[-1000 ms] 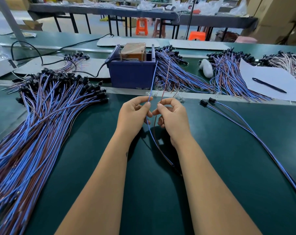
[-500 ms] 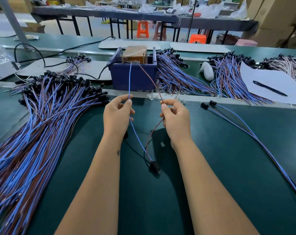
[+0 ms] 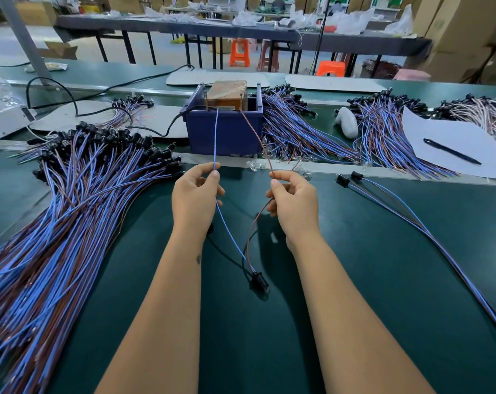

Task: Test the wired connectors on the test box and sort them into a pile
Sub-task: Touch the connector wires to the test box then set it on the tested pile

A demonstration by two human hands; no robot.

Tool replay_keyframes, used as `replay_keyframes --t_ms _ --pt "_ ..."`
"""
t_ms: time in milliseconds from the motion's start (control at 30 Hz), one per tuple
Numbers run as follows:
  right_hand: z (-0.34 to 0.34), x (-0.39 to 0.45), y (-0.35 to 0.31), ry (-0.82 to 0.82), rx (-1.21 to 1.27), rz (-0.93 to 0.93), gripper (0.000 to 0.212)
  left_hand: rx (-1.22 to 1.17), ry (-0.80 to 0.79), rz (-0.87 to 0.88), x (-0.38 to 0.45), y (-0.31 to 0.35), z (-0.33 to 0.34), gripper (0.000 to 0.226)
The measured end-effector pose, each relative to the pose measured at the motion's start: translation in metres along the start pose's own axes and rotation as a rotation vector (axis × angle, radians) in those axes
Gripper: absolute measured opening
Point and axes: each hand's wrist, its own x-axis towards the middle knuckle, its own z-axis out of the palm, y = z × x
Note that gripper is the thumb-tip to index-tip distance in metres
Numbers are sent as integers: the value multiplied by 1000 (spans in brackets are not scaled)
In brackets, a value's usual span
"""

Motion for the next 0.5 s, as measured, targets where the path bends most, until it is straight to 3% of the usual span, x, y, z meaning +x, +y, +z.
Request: replay_keyframes --t_ms 500 --pt "1 1 1 -9 -36 24 19 28 70 -14 1 0 -2 20"
